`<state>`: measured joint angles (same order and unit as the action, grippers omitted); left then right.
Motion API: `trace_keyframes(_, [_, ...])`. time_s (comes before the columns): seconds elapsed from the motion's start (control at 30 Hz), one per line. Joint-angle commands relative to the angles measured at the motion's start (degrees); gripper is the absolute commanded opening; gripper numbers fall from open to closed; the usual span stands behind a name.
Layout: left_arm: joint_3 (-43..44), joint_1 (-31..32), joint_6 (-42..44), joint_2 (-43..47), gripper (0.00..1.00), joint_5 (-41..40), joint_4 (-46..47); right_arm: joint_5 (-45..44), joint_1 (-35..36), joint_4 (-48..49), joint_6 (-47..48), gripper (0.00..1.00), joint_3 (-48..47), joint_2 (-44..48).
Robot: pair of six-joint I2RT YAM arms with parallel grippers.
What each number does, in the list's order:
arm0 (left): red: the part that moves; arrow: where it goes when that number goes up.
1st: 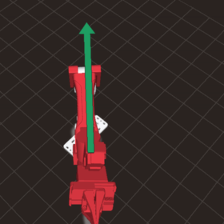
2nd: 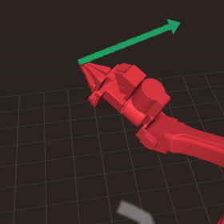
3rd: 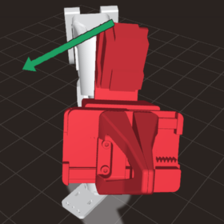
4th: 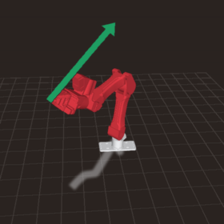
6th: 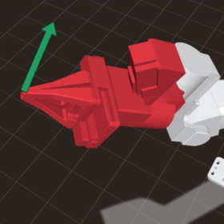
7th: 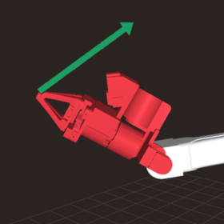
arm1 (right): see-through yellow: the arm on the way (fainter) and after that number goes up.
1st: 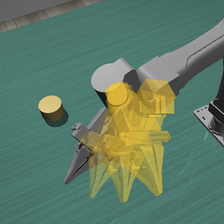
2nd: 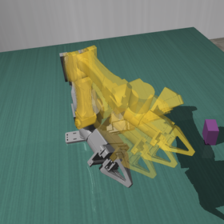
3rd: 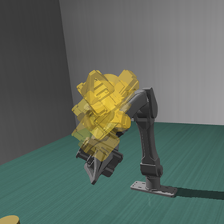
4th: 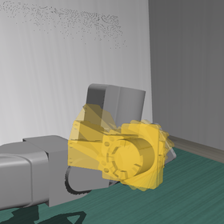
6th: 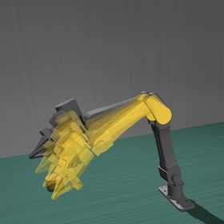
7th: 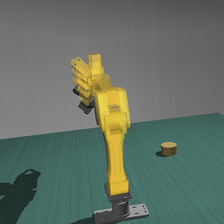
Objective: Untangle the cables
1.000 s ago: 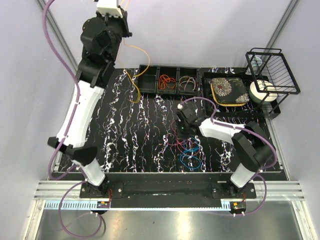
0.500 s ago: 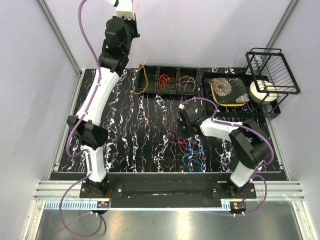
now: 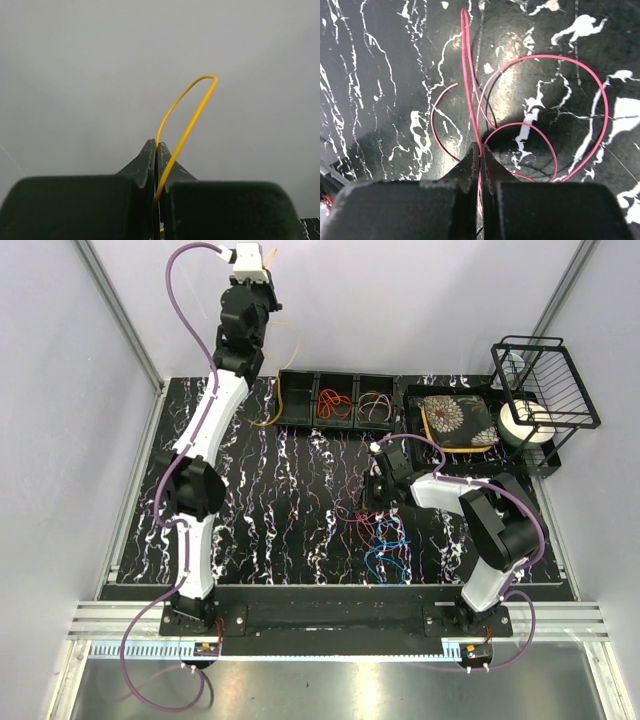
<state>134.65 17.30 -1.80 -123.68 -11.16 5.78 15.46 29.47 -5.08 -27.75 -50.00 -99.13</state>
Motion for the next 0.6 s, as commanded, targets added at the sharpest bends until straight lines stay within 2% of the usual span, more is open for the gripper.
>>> trace_keyframes(0.0, [1.3, 0.0, -1.8, -1.7, 0.00, 3.4, 10.5, 0.7, -0.6, -0.7, 1.3, 0.00, 0.9, -2.0])
trace_keyframes(0.43, [2.3, 0.0, -2.9, -4.3, 0.00, 2.2, 15.8, 1.9, -1.1, -0.2, 1.5, 0.00, 0.8, -2.7])
trace_keyframes(0.57, [0.3, 0.0, -3.1, -6.0, 0.00, 0.6, 22.7, 2.1, -1.1, 0.0, 1.5, 0.00, 1.0, -2.6])
